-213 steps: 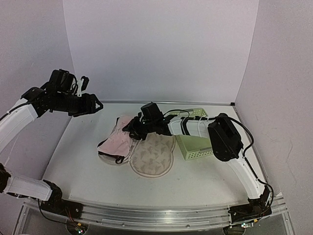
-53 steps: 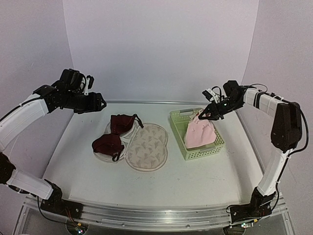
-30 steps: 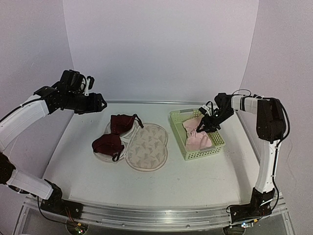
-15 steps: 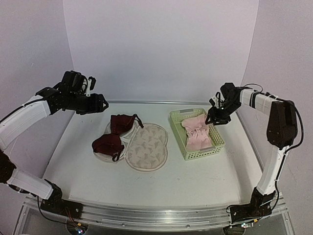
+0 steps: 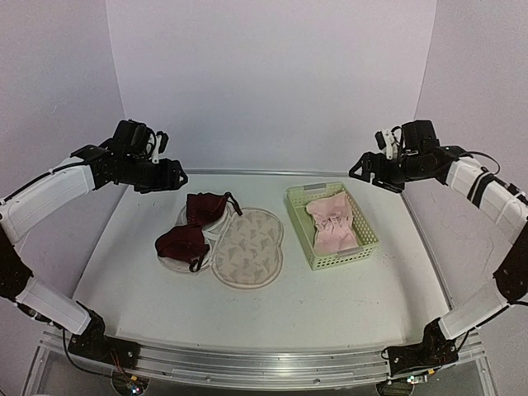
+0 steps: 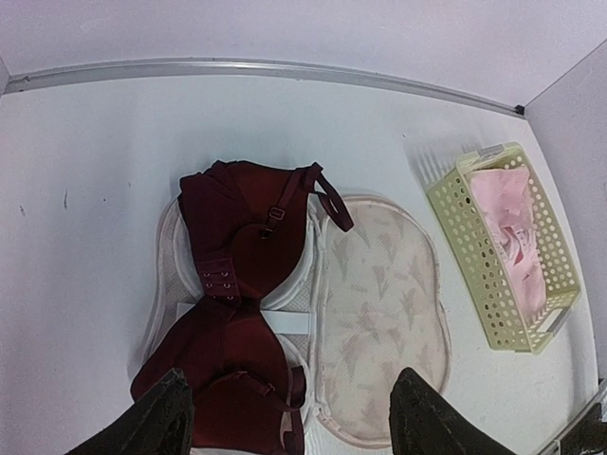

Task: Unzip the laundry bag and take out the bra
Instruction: Place the bra in the bin, then move the laundry bag to the center of the board, then pick up the bra from the laundry bag, then adjust the bra in the bin.

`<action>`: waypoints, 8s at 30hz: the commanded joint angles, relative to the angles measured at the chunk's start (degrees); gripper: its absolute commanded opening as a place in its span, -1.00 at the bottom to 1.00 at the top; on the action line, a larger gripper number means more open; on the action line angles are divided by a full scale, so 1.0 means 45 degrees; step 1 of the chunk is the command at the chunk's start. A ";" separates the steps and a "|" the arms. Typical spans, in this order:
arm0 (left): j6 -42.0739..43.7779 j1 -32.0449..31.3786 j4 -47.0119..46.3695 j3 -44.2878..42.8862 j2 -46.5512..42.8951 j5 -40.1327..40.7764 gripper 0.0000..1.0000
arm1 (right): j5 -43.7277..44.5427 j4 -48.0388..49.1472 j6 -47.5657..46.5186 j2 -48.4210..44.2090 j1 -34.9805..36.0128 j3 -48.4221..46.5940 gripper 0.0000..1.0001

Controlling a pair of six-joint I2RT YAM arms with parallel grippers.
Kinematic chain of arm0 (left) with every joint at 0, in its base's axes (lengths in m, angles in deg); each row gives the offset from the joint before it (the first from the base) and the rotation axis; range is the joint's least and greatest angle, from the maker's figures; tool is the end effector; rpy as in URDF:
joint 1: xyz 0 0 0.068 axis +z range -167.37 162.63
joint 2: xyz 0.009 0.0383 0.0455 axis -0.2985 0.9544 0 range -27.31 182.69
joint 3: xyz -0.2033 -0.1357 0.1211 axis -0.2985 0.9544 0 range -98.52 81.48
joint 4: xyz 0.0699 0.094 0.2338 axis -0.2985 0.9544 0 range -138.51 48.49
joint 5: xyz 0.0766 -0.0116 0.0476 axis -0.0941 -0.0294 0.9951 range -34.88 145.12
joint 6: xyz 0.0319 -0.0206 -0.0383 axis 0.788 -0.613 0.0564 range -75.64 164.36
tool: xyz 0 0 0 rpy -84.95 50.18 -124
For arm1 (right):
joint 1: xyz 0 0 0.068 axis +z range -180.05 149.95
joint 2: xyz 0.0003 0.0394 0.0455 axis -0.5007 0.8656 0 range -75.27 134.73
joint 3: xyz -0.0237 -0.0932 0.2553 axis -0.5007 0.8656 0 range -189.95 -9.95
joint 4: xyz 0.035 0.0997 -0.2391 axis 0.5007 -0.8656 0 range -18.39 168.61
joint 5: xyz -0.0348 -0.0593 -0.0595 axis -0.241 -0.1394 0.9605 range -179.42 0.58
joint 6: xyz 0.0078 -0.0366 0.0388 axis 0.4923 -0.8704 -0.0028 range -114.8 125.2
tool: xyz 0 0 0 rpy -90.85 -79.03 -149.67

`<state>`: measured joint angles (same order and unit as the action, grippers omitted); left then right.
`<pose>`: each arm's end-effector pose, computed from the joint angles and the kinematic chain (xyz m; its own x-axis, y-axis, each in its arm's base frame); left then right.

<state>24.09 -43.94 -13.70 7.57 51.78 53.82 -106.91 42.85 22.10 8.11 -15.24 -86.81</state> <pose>0.2711 -0.1365 0.3399 -0.6995 -0.0373 -0.7136 0.2350 0.9311 -0.2790 0.3062 0.0920 0.3349 -0.7557 0.0871 -0.6491 -0.2497 0.8779 0.4085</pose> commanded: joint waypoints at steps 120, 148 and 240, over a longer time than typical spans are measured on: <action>0.0130 -0.0175 -0.2963 0.0568 0.6962 -0.5609 -1.00 | -0.2421 0.6761 0.7963 1.0051 0.7208 -0.4530 0.40; 0.0506 0.0693 -0.1570 0.1262 0.5627 -0.2790 -1.00 | -0.2564 0.7089 0.8821 1.2573 0.7625 -0.6692 0.22; 0.0659 0.0905 -0.0423 -0.1187 0.4639 -0.2435 -1.00 | -0.4864 0.1213 0.0496 0.3133 0.2857 -0.3403 -1.00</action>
<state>26.60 -40.18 -16.87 3.59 76.57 42.30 -126.08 55.11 32.22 26.12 -0.12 -101.00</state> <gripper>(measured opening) 0.013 0.034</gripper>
